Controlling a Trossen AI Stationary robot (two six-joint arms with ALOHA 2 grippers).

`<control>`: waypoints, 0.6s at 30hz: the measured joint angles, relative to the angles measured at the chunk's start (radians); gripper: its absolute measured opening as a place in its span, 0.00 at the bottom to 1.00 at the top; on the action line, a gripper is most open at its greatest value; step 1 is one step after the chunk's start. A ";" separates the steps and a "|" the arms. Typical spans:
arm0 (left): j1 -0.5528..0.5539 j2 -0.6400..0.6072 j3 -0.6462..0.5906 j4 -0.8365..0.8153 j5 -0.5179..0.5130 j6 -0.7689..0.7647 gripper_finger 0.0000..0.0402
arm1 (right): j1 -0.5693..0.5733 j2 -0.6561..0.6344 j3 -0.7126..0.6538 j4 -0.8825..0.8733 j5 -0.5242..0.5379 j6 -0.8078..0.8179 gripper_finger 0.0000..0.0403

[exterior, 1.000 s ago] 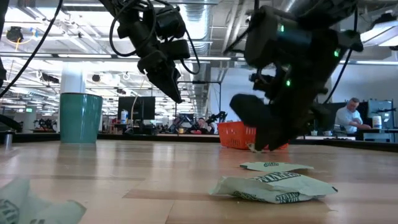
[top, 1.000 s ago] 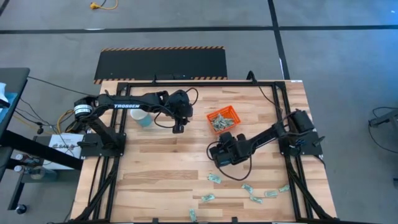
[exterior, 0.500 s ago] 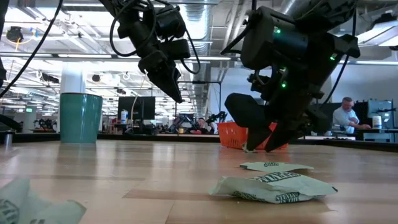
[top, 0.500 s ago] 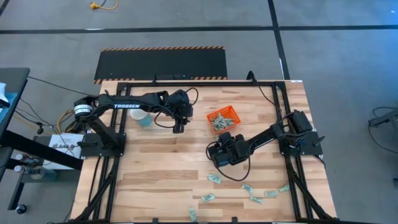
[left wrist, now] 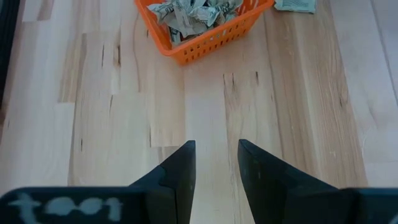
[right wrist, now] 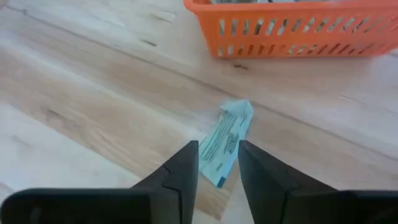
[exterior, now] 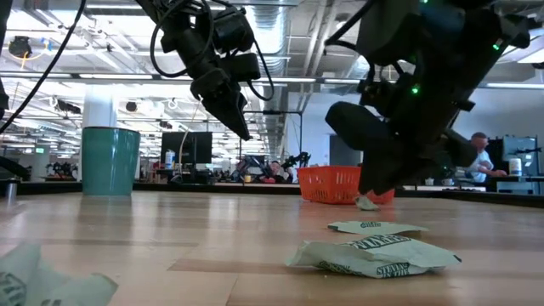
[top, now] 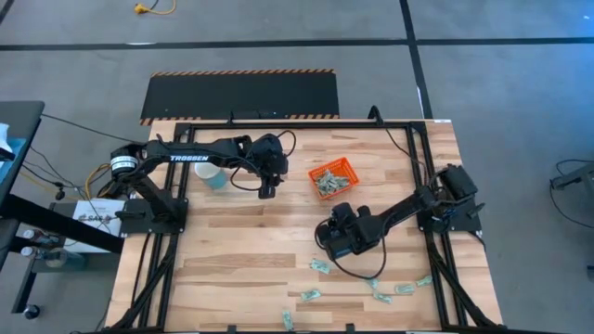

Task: Pick and place Stevia / Truvia into bins
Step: Put the stevia packet into the orange bin

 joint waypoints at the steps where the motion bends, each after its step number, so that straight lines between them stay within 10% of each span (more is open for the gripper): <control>1: 0.000 0.000 0.000 0.000 0.000 -0.005 0.27 | 0.000 0.000 0.000 -0.002 0.000 -0.005 0.27; 18: 0.000 0.000 0.000 0.000 0.008 -0.012 0.27 | -0.054 0.027 -0.001 0.063 -0.075 -0.005 0.51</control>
